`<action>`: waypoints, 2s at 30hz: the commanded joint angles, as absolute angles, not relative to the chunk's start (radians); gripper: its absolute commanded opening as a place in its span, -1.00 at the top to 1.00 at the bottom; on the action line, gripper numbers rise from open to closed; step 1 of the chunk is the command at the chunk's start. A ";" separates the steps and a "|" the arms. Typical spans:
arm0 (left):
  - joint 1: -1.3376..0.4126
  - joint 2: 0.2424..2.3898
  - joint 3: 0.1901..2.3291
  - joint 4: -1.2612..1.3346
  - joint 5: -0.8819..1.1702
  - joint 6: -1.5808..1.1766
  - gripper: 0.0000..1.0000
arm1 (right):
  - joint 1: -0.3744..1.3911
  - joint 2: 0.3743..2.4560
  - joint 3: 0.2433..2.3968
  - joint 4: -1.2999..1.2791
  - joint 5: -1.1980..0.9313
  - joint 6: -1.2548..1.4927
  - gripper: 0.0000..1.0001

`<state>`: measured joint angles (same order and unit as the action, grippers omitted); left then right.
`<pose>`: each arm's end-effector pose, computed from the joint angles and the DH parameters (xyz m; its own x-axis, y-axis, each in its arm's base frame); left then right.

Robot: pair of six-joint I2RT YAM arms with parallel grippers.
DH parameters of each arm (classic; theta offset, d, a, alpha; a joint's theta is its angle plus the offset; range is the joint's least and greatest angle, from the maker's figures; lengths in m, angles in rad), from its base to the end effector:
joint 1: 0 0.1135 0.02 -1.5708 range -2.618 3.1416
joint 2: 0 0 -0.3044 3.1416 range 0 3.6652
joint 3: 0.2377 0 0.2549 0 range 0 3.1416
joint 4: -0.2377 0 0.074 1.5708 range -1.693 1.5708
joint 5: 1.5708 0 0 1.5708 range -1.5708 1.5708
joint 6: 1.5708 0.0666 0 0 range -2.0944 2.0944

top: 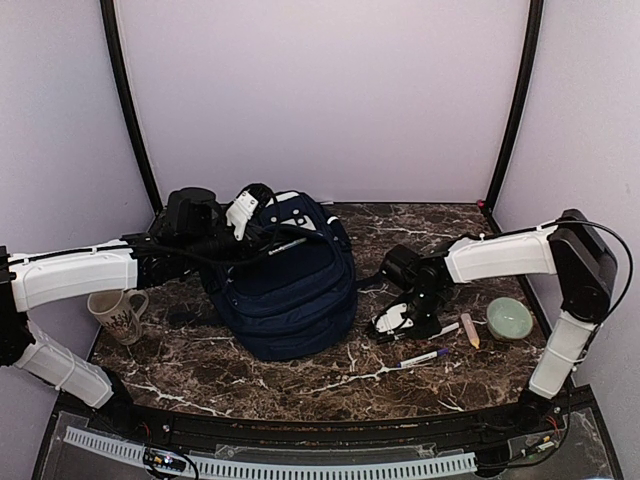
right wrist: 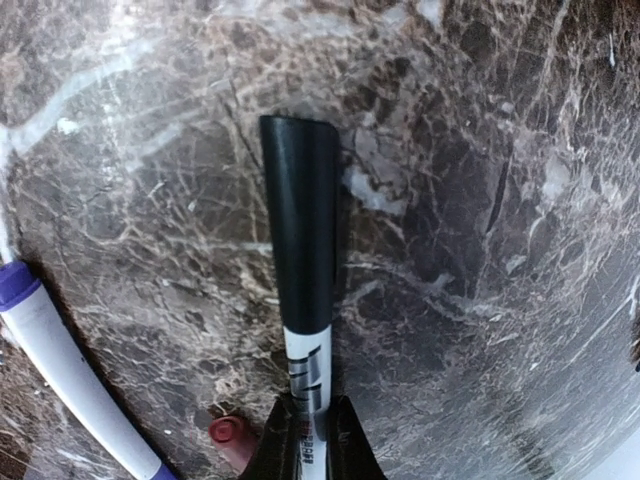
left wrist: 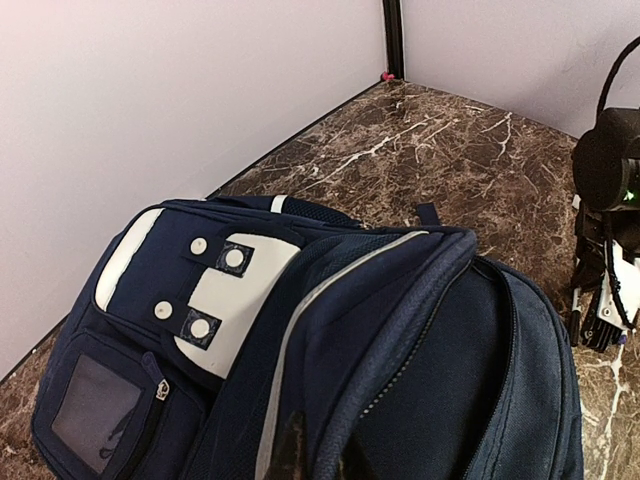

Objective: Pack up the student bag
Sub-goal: Pick up the pen from the center of the board, then place the pen in the second largest pocket of the bag.

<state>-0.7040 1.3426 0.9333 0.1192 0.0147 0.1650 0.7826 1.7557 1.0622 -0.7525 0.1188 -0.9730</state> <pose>0.2563 -0.2189 0.3263 -0.1070 0.3063 -0.9459 0.6848 0.7124 0.1532 0.2341 0.2217 0.1615 0.1741 -0.9844 0.0272 -0.9697 -0.1762 -0.1691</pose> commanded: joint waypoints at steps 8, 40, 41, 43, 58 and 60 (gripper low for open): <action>-0.701 1.318 0.939 0.233 0.022 0.171 1.00 | 0.940 1.601 1.258 -0.874 -0.012 -0.864 0.97; -0.682 1.245 0.931 0.246 0.009 0.151 1.00 | 1.062 1.837 1.638 -0.333 0.403 -0.897 0.35; -0.682 1.246 0.931 0.244 0.008 0.151 1.00 | 1.061 1.815 1.641 -0.386 0.376 -0.873 0.35; -0.682 1.244 0.929 0.245 0.006 0.153 1.00 | 1.057 1.772 1.640 -0.502 0.282 -0.822 0.35; -0.682 1.229 0.923 0.241 -0.012 0.183 1.00 | 0.718 1.423 1.206 -0.880 -0.053 -0.711 0.42; -0.682 1.230 0.924 0.238 -0.011 0.183 1.00 | 0.670 1.393 1.134 -0.898 -0.048 -0.739 0.42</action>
<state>-0.6872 1.3064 0.9150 0.1265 -0.0017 0.1772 0.7383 1.4494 1.2381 -0.7826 -0.0040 -0.7086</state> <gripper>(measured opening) 0.044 0.292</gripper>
